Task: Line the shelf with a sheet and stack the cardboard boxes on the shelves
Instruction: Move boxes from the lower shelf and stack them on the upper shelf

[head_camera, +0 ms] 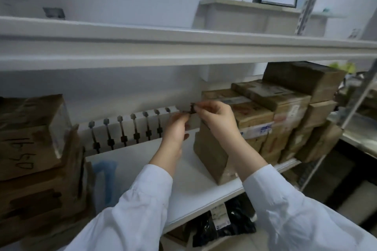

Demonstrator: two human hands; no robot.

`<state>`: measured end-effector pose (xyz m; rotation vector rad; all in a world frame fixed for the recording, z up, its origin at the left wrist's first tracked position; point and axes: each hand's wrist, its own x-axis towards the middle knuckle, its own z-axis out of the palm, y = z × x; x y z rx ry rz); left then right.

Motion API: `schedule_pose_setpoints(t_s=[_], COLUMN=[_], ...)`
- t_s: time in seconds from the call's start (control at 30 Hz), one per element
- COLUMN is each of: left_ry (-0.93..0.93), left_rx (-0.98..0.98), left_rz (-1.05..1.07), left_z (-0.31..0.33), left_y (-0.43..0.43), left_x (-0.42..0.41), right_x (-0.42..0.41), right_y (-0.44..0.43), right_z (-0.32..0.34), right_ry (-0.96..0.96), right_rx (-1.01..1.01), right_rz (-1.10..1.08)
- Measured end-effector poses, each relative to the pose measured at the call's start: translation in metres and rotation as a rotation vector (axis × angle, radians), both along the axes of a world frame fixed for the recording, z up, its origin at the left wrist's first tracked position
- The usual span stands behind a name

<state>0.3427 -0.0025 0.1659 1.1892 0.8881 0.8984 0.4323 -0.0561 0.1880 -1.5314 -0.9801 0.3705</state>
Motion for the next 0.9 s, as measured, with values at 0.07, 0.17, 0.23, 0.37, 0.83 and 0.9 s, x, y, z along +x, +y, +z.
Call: schedule_pose_setpoints(t_s=[0.07, 0.17, 0.23, 0.37, 0.83, 0.9], left_ry=[-0.013, 0.006, 0.024, 0.040, -0.046, -0.029], left_rx=[-0.048, -0.125, -0.167, -0.210, -0.337, -0.379], left_rz=[-0.059, -0.121, -0.122, -0.105, -0.016, -0.021], left_z=[-0.001, -0.007, -0.011, -0.012, -0.013, -0.031], left_y=[0.001, -0.002, -0.006, -0.015, -0.046, -0.034], left_x=[0.015, 0.033, 0.043, 0.059, 0.129, 0.139], right_x=[0.014, 0.029, 0.039, 0.063, 0.162, 0.166], right_y=[-0.006, -0.013, -0.016, -0.019, -0.035, -0.038], right_z=[0.002, -0.003, -0.009, -0.020, -0.027, -0.026], right_ry=[-0.058, -0.122, -0.143, -0.152, -0.217, -0.207], right_rx=[-0.004, -0.009, 0.009, 0.109, -0.083, -0.106], right_rz=[-0.074, -0.128, -0.159, -0.268, -0.219, -0.158])
